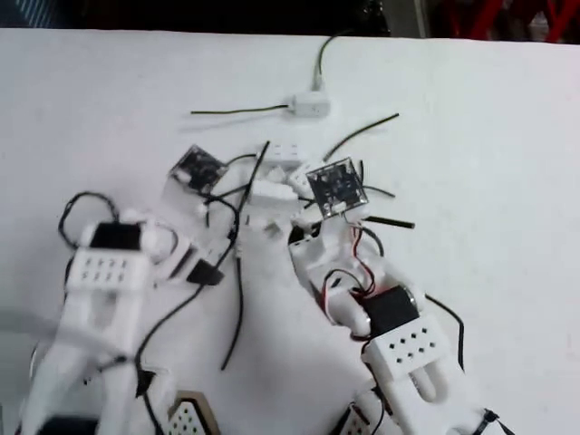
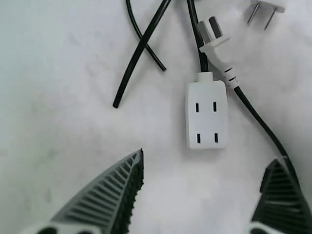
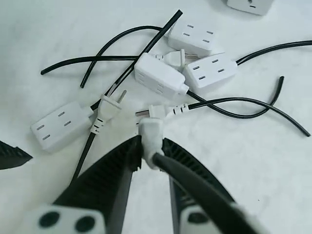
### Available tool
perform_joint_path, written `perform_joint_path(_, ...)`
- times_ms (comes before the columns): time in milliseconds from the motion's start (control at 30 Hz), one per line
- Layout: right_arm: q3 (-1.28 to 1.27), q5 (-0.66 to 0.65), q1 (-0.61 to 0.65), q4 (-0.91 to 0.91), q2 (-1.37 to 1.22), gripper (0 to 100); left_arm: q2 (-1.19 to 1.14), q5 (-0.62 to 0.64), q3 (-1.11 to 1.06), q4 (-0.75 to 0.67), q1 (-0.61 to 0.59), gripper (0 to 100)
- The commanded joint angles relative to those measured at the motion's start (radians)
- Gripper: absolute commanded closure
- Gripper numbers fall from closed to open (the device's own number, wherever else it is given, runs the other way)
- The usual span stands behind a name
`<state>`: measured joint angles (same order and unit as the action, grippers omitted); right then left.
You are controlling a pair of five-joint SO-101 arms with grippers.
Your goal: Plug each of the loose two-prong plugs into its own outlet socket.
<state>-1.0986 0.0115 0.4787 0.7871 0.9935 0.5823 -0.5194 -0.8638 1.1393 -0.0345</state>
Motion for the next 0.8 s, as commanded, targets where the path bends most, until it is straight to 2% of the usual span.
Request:
perform_joint_path(0,0.012,0.015,-0.015,-0.019,0.007,98.1,-0.251,-0.023,0.097,-0.092,0.030,63)
perform_joint_path(133,0.012,0.017,-0.022,-0.019,0.007,98.1,-0.418,-0.018,0.167,-0.121,0.067,65)
perform_joint_path(333,0.012,0.018,-0.076,-0.019,0.008,98.1,-0.604,-0.026,0.288,-0.120,0.119,77)
perform_joint_path(467,0.012,0.018,-0.099,-0.021,0.008,98.1,-0.667,-0.097,0.336,-0.120,0.168,86)
perform_joint_path(767,0.014,0.021,-0.225,-0.079,0.016,98.1,-0.601,-0.107,0.331,-0.169,0.285,86)
